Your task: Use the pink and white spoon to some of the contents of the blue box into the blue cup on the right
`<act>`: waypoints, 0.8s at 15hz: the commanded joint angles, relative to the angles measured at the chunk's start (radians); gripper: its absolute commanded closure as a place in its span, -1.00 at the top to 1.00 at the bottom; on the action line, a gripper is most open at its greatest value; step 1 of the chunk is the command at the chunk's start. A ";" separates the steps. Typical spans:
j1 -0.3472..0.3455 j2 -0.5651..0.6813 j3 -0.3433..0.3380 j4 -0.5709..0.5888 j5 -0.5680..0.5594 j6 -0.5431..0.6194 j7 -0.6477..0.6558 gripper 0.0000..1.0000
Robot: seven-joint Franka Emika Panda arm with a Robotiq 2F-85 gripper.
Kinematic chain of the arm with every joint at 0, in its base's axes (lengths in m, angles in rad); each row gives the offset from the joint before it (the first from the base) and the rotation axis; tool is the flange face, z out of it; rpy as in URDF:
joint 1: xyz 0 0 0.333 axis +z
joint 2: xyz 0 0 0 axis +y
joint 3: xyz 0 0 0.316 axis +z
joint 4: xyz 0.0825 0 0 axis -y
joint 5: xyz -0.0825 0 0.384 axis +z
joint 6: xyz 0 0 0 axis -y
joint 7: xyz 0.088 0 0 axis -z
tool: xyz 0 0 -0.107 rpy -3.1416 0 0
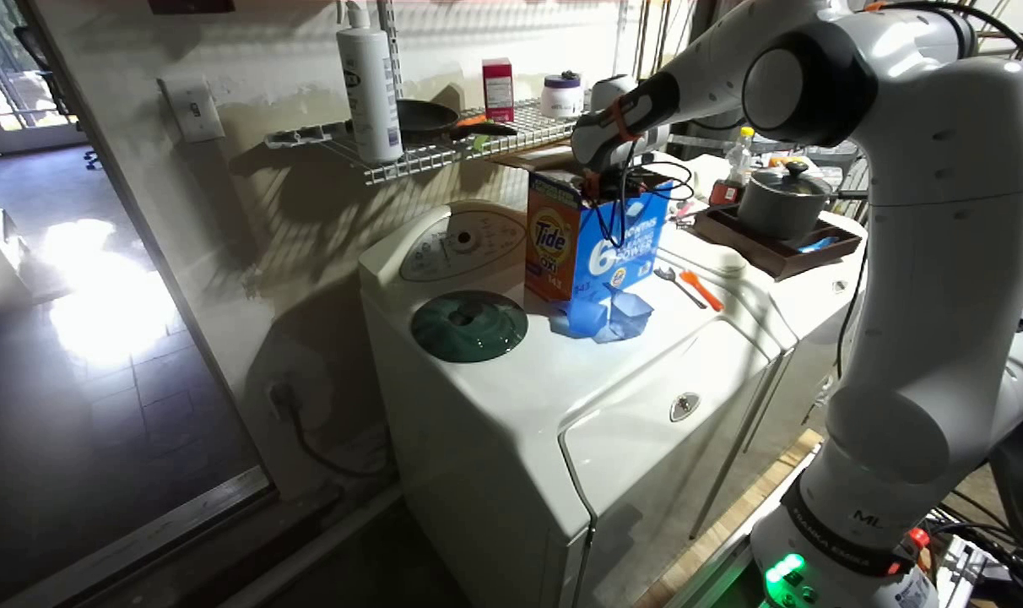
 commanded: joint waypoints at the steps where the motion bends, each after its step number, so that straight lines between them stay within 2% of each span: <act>1: 0.002 0.038 -0.003 0.033 0.047 -0.015 0.004 -0.91; 12: -0.011 -0.014 -0.047 0.077 0.025 -0.031 -0.008 -0.91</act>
